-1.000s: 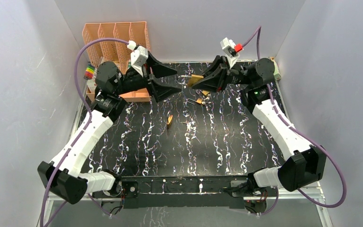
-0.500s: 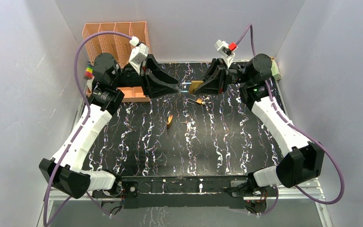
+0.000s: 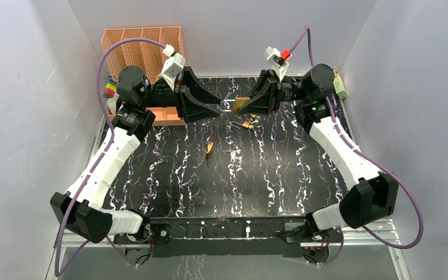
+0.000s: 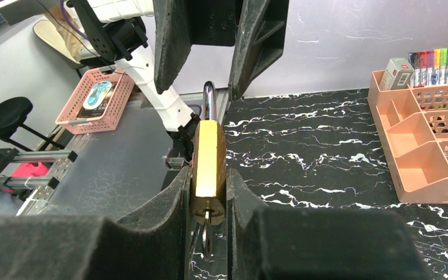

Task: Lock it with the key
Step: Lock the lock.

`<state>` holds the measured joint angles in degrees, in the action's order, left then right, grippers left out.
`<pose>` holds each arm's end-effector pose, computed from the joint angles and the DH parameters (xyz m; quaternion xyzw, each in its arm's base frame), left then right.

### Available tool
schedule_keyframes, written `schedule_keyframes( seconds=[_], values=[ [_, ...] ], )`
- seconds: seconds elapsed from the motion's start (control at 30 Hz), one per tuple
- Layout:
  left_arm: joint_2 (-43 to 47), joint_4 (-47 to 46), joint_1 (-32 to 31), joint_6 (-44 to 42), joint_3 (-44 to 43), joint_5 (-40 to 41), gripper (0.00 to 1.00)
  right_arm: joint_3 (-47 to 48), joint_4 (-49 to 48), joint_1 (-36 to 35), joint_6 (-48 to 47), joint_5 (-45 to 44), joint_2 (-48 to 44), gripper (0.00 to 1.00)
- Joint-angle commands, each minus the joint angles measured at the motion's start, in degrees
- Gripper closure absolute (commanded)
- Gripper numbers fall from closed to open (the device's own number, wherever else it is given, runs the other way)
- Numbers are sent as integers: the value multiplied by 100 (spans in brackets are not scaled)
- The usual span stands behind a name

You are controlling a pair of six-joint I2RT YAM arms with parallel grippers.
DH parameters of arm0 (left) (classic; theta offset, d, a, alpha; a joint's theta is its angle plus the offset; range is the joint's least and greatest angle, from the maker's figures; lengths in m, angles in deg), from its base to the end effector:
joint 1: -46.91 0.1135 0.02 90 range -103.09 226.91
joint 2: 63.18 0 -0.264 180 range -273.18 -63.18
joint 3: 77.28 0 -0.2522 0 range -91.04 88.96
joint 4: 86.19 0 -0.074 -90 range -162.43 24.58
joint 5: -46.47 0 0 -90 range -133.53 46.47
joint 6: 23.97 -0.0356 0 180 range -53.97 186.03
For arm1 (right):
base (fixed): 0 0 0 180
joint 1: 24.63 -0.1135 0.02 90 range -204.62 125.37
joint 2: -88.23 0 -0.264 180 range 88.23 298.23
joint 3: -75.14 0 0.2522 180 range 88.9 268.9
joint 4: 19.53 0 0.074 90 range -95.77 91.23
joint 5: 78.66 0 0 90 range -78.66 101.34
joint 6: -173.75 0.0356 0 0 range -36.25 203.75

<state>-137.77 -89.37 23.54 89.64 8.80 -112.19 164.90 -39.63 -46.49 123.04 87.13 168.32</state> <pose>0.2330 -0.1368 0.4848 0.4680 0.4597 -0.5610 0.5049 0.2609 0.1419 0.4570 -0.4652 0.4719 0.6126 0.4310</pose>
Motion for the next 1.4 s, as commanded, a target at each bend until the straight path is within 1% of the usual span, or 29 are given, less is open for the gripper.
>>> schedule_keyframes(
  seconds=[0.0,0.17,0.2,0.23,0.27,0.3,0.33,0.5,0.67,0.83,1.07,1.3,1.37],
  values=[
    [-50,-457,21,345,56,-159,51,408,-348,-12,108,-126,-52,100],
    [-141,-661,19,532,81,-230,55,447,-357,-36,114,-102,-18,100],
    [-150,-701,25,557,99,-253,59,462,-362,-39,121,-84,2,100],
    [-164,-749,20,599,104,-273,67,473,-358,-44,141,-70,18,100],
    [-176,-823,21,655,120,-283,80,483,-364,-56,151,-61,30,100],
    [-179,-914,21,724,139,-285,96,485,-366,-61,153,-48,40,100],
    [-187,-1009,24,784,167,-280,100,481,-372,-71,153,-49,48,100],
    [-276,-1549,23,1182,273,-371,100,511,-375,-111,158,-72,93,100],
    [-315,-1726,-5,1327,366,-369,100,535,-383,-145,158,-127,126,100],
    [-366,-1737,-126,1293,456,-283,100,574,-562,-280,263,-175,248,100],
    [-465,-1434,-263,976,438,-121,100,634,-682,-462,281,-288,337,100],
    [-575,-730,-580,357,327,157,100,708,-798,-648,305,-388,433,100],
    [-598,-363,-698,44,265,264,100,720,-962,-671,421,-394,466,100]
  ],
)
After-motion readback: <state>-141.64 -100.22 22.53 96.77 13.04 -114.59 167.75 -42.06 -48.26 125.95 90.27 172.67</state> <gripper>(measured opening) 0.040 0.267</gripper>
